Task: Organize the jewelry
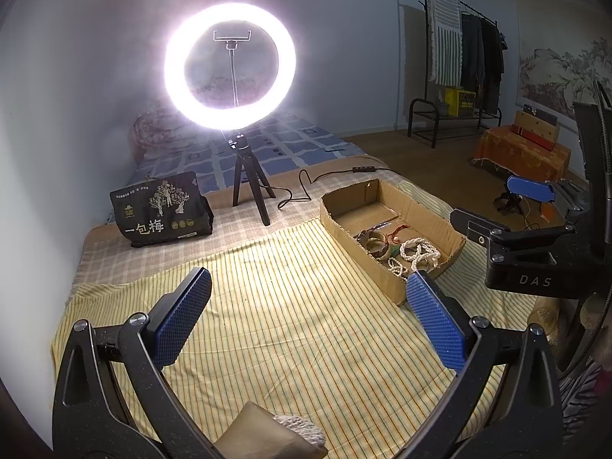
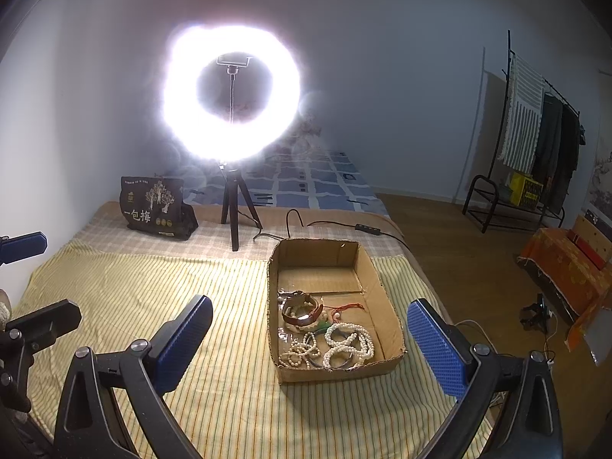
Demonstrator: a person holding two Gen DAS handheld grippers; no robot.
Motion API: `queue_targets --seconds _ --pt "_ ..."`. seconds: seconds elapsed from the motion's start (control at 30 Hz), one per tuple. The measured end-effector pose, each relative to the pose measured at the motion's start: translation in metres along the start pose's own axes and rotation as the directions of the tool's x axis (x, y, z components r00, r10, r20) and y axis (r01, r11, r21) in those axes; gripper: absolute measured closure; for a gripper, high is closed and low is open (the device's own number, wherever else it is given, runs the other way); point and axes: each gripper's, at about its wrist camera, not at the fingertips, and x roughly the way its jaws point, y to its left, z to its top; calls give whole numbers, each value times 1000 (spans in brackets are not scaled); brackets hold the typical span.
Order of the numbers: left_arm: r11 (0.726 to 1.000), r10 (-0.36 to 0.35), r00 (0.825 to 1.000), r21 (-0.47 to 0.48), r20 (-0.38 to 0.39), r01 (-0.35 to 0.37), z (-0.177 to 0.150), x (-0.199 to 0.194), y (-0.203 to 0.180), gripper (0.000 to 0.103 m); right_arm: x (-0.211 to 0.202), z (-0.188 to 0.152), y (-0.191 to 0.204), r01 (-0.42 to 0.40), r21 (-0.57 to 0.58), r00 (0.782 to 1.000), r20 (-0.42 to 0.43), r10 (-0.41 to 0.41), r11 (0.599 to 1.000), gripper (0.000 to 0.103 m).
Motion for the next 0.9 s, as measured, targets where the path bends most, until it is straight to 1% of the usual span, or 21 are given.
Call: queue_targets --seconds 0.73,0.9 --pt "1000 1 1000 3 4 -1 1 -1 0 0 1 -5 1 -4 -14 1000 -10 4 1000 0" --pt "1000 12 1000 8 13 -12 2 -4 -2 0 1 -5 1 -3 -15 1000 -11 3 1000 0"
